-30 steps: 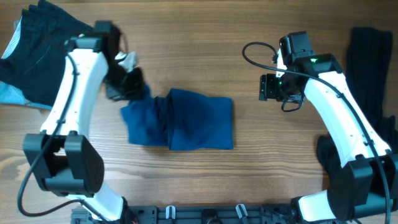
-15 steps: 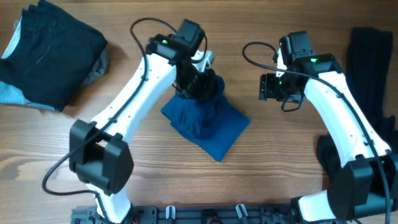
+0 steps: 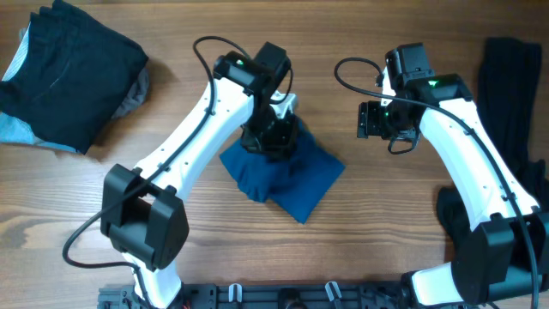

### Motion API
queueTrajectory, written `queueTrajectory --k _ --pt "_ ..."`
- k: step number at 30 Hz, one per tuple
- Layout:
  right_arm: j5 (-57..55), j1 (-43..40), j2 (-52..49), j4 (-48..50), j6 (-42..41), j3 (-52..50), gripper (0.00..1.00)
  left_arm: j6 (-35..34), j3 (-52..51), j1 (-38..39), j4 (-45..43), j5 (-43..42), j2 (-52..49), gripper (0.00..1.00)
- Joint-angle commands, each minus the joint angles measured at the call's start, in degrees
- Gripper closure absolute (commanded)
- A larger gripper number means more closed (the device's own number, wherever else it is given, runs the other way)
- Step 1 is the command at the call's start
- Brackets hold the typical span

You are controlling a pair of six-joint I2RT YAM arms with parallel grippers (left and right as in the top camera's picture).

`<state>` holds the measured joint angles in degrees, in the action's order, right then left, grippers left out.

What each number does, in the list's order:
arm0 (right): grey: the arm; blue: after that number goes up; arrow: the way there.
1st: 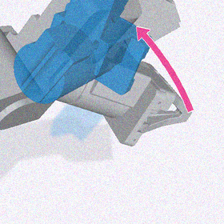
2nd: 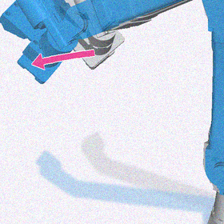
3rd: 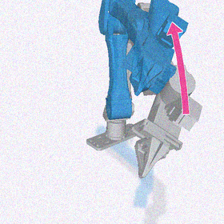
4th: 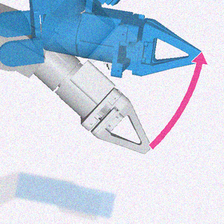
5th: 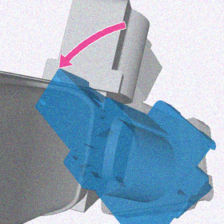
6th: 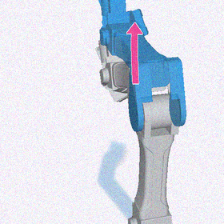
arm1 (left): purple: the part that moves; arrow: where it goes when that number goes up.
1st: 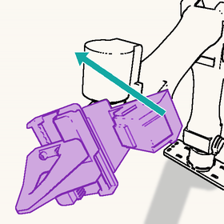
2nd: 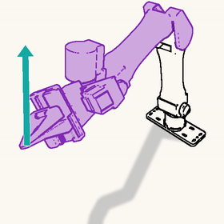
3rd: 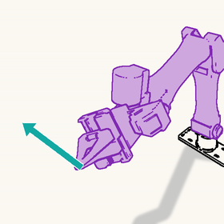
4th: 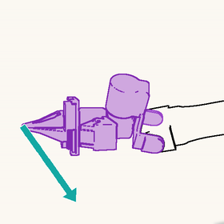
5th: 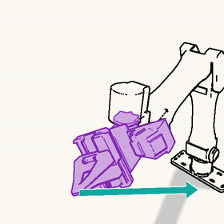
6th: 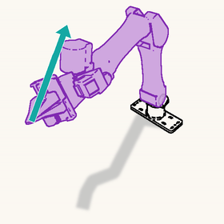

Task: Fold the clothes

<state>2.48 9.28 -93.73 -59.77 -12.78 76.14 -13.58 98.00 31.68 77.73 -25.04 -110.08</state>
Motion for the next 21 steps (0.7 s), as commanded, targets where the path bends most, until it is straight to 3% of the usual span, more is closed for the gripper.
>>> queueTrajectory --k 1,3,4,6,7,13,18,20,21 --pt "-1.2 -0.04 -0.68 0.11 -0.92 0.24 0.26 0.9 0.96 3.37 -1.99 -0.42 -0.2 0.96" --pt "-1.2 -0.04 -0.68 0.09 -0.9 0.24 0.26 -0.11 0.96 4.96 -2.49 -0.39 -0.2 0.93" --pt "-1.22 -0.04 -0.68 0.04 -0.9 0.24 0.26 -0.13 0.96 5.62 -2.47 -0.39 -0.2 0.84" --pt "-1.22 -0.04 -0.68 -0.11 -0.9 0.24 0.26 -0.13 0.96 6.82 -2.29 -0.39 -0.2 0.27" --pt "-1.22 -0.04 -0.68 -0.13 -0.87 0.24 0.26 -0.13 0.98 6.82 -2.32 -0.39 -0.17 0.2" --pt "2.45 -0.04 -0.68 0.9 0.07 0.24 0.21 -0.11 0.98 -0.11 -1.68 1.29 3.28 0.18" --pt "26.38 0.37 -0.68 4.17 10.08 0.24 0.21 -3.61 0.96 -12.83 -6.62 2.6 5.53 0.17" --pt "29.68 1.2 -0.79 3.89 10.86 0.24 0.28 -3.63 0.96 -15.54 -8.52 2.58 4.63 0.21" --pt "29.44 1.99 -1.01 2.8 10.88 0.24 0.33 -3.61 0.96 -16.39 -9.16 2.58 4.07 0.3"
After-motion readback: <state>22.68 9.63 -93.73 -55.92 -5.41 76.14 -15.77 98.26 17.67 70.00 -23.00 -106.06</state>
